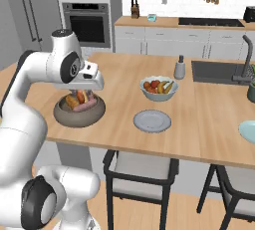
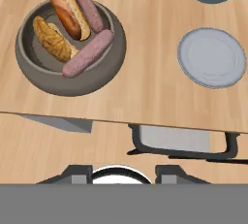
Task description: Place one bun and one sausage from the bowl on each plate.
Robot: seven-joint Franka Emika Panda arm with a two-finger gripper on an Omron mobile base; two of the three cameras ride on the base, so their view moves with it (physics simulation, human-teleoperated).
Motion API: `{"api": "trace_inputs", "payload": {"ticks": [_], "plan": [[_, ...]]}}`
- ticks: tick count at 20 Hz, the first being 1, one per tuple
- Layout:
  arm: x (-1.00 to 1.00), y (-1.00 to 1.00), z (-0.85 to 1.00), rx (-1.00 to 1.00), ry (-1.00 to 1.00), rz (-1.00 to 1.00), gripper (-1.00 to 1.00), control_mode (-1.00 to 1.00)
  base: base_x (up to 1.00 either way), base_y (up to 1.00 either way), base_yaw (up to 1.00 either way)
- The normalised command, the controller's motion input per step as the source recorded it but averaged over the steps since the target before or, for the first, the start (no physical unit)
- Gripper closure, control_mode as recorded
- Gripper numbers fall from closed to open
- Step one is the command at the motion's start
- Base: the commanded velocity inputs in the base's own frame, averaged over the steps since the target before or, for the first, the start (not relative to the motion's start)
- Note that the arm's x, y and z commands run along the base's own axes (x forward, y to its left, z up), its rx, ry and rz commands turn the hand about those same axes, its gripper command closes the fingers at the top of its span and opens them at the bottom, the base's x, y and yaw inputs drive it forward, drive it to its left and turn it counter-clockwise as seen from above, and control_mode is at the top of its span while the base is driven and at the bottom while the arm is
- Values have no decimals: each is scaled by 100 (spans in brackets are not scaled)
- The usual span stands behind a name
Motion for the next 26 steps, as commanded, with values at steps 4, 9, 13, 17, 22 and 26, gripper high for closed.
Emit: {"api": "trace_inputs", "payload": {"ticks": [4,9,13,17,22,26], "plan": [[44,69,-19,0,0,3,-100,-100,0,0,0],[98,99,-68,-4,12,0,-100,-100,0,0,0],[100,10,-30,-2,28,-16,-100,-100,0,0,0],[93,0,-37,0,28,-14,-100,-100,0,0,0],[46,0,-83,6,3,-2,-100,-100,0,0,0],[10,-8,-44,4,0,-5,-100,-100,0,0,0]]}}
